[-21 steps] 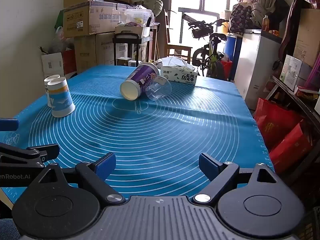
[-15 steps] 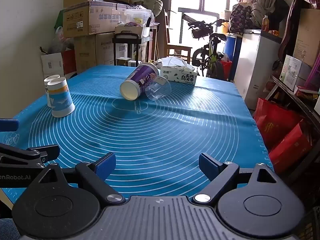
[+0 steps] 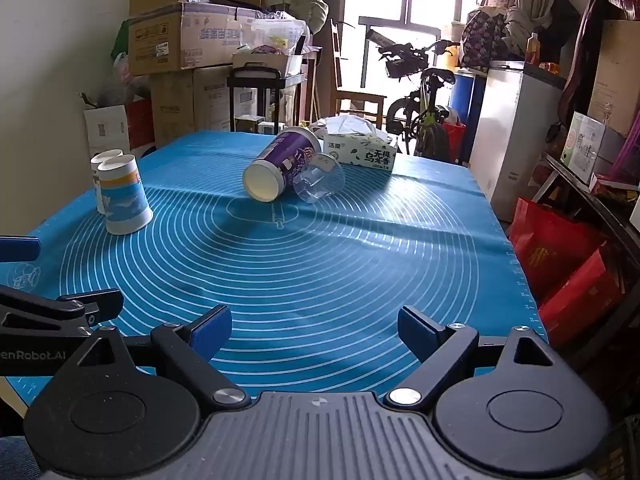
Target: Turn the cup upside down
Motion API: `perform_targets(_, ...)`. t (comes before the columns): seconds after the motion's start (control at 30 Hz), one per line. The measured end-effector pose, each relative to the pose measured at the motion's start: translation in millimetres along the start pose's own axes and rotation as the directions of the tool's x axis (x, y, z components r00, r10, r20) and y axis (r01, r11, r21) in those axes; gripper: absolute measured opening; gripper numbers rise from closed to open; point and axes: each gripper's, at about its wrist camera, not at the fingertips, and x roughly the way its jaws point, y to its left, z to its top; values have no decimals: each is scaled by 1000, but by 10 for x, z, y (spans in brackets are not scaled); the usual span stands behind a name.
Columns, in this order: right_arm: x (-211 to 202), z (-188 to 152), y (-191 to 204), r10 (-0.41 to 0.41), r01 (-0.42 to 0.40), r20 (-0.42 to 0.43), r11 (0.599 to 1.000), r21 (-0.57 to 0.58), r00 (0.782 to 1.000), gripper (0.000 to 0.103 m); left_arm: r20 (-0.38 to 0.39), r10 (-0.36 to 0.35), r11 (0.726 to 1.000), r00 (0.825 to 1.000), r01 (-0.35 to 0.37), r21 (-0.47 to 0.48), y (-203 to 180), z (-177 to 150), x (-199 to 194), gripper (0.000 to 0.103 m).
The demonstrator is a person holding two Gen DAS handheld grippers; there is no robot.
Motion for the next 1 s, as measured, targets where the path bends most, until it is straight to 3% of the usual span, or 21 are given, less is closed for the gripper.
perform_targets(1.0,4,-19,-1,1,-1,3,1000,-2,1000,91,-1,-4,1000,1000,4,4,1,-25,-4,94)
